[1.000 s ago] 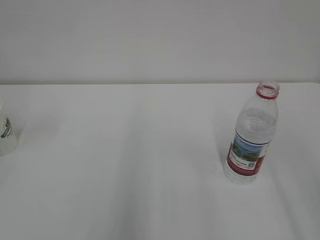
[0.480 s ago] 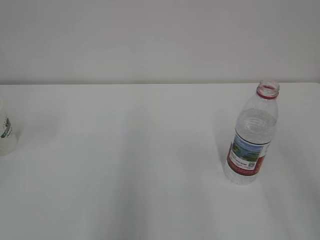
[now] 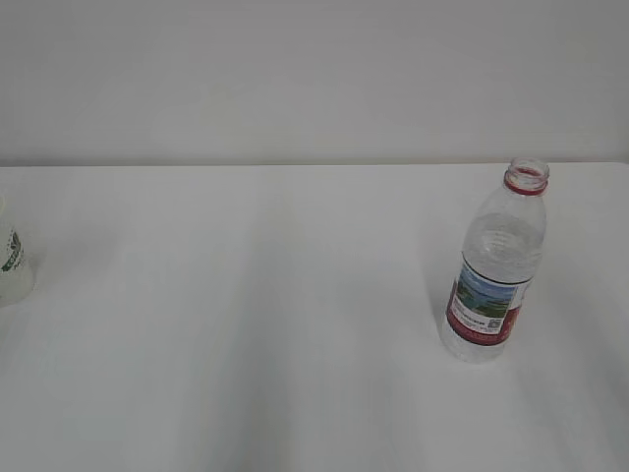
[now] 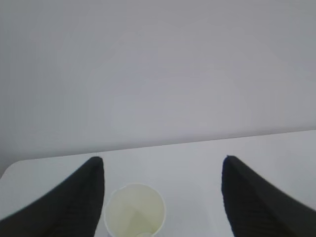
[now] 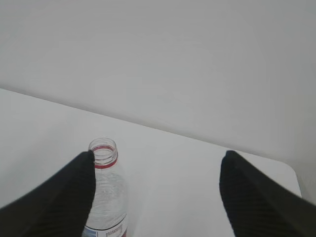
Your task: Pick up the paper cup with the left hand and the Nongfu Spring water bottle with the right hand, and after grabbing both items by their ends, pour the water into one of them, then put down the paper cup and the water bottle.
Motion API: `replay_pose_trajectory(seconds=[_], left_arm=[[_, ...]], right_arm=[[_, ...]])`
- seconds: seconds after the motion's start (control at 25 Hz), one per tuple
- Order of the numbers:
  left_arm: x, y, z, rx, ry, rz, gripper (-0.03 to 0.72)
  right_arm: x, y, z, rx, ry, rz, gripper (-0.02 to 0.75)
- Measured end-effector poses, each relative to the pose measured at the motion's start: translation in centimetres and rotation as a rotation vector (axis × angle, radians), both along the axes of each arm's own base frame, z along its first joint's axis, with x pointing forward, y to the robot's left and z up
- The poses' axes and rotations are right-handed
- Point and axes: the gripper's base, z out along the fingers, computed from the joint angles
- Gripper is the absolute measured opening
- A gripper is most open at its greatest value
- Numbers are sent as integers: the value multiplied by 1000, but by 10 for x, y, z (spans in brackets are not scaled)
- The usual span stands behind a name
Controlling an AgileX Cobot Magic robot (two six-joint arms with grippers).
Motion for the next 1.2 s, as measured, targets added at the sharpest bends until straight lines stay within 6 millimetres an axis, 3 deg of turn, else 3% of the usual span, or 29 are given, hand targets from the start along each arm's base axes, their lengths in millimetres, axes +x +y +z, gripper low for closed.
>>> replay_pose_trajectory(seconds=[0.2,0.4,1.2], left_arm=[[13,0,-10,1,57,-1,543],[23,-1,-18,6,107,-3,543],[47,5,-60,-17,91,6,543]], right_arm=[[3,-3,-2,-12,-77,-31,591],[8,-7,-19,-7,-133,-81,591],[62,9,-50,-30,-35,-69,591]])
